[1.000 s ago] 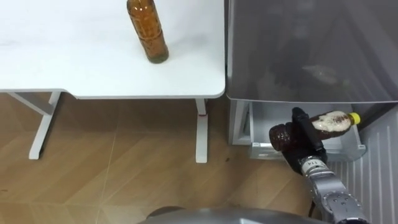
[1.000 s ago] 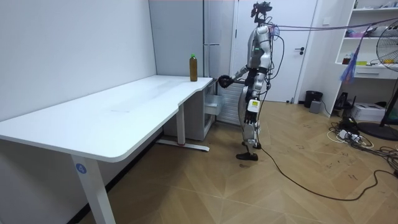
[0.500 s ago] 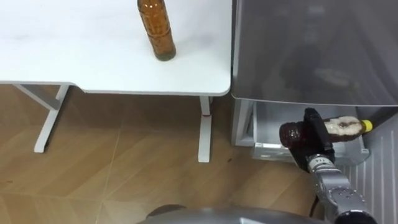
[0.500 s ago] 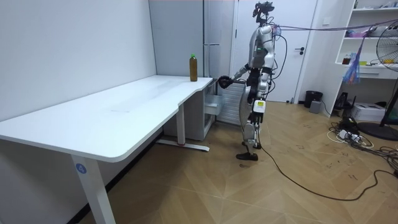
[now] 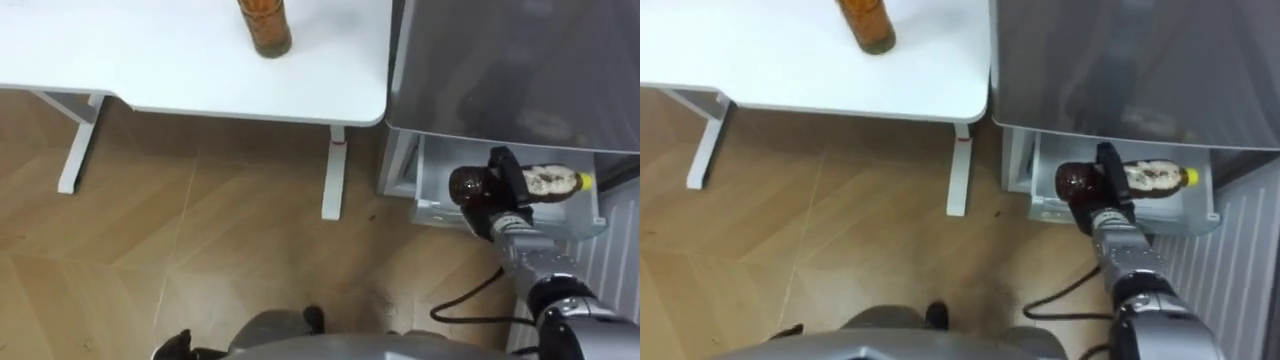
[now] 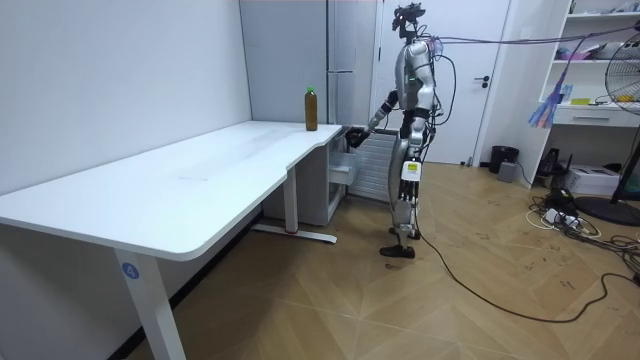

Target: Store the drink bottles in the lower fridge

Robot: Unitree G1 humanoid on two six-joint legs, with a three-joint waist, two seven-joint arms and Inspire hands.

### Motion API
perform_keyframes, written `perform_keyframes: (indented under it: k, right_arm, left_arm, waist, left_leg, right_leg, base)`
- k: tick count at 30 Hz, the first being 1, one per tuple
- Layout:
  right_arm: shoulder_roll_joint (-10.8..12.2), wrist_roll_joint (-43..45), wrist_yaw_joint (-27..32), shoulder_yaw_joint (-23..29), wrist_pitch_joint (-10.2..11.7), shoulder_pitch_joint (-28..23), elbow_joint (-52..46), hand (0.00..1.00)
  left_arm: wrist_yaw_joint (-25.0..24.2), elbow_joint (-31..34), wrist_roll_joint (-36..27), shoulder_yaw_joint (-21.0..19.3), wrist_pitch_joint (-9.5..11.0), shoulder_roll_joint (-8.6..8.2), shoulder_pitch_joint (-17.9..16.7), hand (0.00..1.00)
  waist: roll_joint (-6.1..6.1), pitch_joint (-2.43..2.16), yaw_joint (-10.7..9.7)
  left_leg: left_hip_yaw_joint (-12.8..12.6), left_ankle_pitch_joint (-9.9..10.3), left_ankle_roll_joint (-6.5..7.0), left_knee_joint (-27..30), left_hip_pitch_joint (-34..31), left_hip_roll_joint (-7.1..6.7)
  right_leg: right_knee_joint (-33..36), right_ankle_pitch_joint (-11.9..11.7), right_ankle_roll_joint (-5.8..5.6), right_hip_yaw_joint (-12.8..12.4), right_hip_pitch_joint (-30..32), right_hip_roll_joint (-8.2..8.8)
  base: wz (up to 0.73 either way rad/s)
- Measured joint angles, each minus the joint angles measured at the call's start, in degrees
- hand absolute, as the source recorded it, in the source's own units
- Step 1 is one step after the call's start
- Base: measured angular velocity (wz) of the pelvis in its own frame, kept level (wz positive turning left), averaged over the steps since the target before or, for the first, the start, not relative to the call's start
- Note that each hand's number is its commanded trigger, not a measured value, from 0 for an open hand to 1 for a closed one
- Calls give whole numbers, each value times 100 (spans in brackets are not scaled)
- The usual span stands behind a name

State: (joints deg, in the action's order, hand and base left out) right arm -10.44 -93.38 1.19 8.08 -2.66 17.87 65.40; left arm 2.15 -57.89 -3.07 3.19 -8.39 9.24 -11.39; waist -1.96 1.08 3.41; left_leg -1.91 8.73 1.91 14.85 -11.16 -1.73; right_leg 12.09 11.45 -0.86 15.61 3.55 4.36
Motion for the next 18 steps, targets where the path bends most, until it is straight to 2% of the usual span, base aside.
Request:
perform_keyframes:
  k: [2,5,7,9,12,14,17,18]
  right_arm:
    - [-43,-7,9,22,-1,209,228,100]
    - [-197,-10,12,36,1,427,330,100]
    - [-257,-4,15,65,4,532,379,100]
    - [-389,0,15,150,8,825,703,100]
    - [-446,11,14,285,11,1043,862,100]
    - [-466,96,12,284,8,1138,871,100]
    - [-516,109,21,276,5,1226,882,100]
    - [-525,110,50,281,4,1287,883,100]
  left_arm:
    - [-57,-18,29,3,-4,38,88,0]
    - [-54,-51,30,38,4,71,288,0]
    - [-49,-76,33,95,4,94,398,0]
    - [-51,-291,30,149,21,90,646,0]
    - [-52,-534,13,153,134,90,814,0]
    - [-45,-597,8,184,139,88,881,0]
    - [14,-638,-76,479,151,83,997,0]
    - [17,-637,-75,500,190,72,1021,0]
  waist:
    - [7,12,3]
    - [-37,61,29]
    - [-50,74,59]
    - [-59,92,152]
    - [-34,113,203]
    - [-22,122,245]
    - [9,143,375]
    - [33,165,408]
  left_leg:
    - [1,-40,3,4,-126,2]
    - [3,-125,18,6,-361,0]
    - [0,-171,21,6,-512,0]
    - [-17,-236,26,5,-704,2]
    - [-31,-283,26,6,-863,6]
    - [-59,-289,28,66,-1034,19]
    - [-105,-338,51,74,-1207,6]
    - [-108,-357,63,71,-1250,8]
  right_leg:
    - [67,-4,6,18,158,11]
    - [127,-40,25,41,409,23]
    - [212,-47,36,27,603,35]
    - [327,-55,50,12,851,51]
    - [449,-57,56,12,1072,72]
    - [532,-57,63,3,1268,79]
    - [708,-54,70,-25,1531,133]
    - [750,-52,71,-55,1603,148]
  base:
    - [3]
    - [4]
    - [-3]
    - [-2]
    - [-1]
    - [-10]
    - [-9]
    - [-6]
